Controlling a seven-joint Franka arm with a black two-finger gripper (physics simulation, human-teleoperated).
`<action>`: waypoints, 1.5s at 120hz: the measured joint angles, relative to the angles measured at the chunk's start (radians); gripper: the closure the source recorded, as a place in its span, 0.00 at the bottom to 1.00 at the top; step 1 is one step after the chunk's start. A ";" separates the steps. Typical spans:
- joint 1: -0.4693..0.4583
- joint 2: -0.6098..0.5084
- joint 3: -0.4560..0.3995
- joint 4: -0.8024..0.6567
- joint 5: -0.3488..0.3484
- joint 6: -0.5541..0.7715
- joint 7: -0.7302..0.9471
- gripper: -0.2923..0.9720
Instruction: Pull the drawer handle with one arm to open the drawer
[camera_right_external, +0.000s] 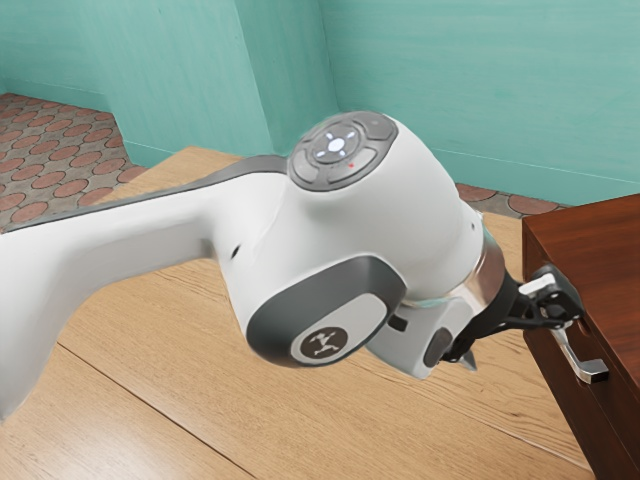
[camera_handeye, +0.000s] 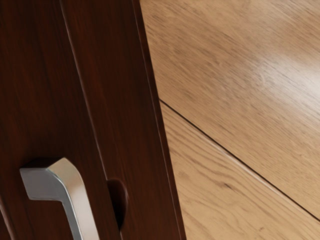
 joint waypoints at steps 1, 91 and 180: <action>0.000 0.002 0.000 0.001 0.000 0.000 0.000 0.23; 0.034 0.089 0.011 0.008 -0.017 0.086 0.003 0.23; 0.040 0.106 0.019 -0.011 -0.013 0.130 0.008 0.24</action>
